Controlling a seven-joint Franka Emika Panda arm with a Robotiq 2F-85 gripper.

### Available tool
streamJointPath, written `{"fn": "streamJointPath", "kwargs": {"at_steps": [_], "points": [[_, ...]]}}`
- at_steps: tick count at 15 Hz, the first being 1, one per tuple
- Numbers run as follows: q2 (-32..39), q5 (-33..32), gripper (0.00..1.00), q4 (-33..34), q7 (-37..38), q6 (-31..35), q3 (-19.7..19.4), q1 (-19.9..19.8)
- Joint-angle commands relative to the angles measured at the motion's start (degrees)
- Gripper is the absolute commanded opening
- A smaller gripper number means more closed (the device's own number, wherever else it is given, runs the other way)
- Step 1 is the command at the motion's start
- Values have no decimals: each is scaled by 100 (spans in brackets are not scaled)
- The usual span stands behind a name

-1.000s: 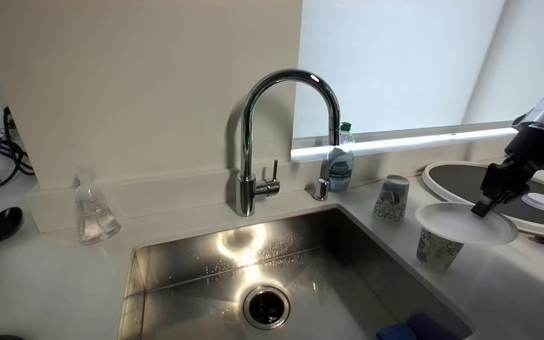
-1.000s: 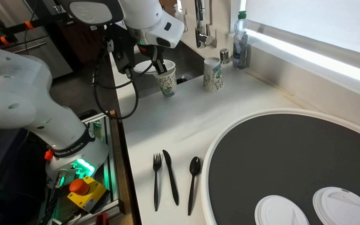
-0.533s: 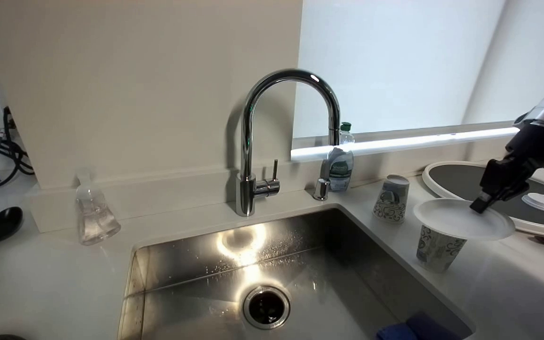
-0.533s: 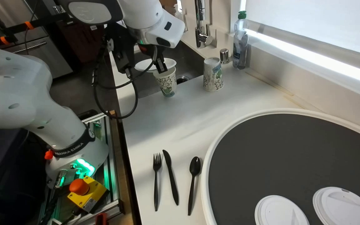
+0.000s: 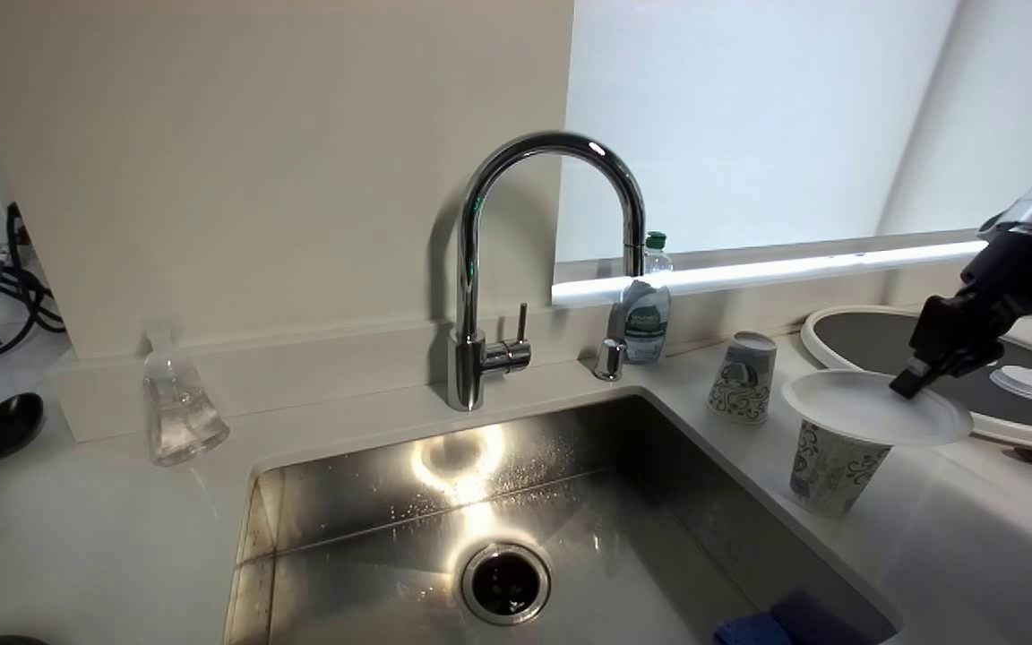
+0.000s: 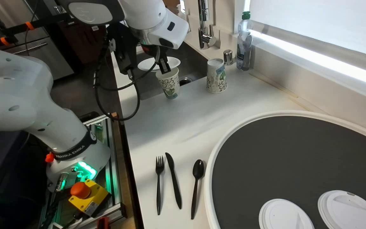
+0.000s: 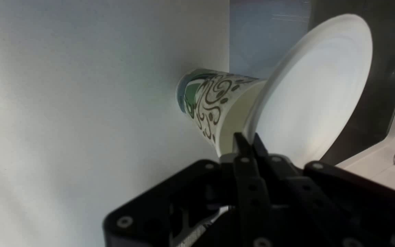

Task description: Put the cup on the counter, then place the plate on it

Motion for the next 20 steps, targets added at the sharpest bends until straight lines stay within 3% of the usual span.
{"fn": "streamJointPath", "kwargs": {"at_steps": [1,20], "points": [[-23,152,1,-60,-106,52,-9,-47],[155,33,1,-22,-27,92,127,-84]]}}
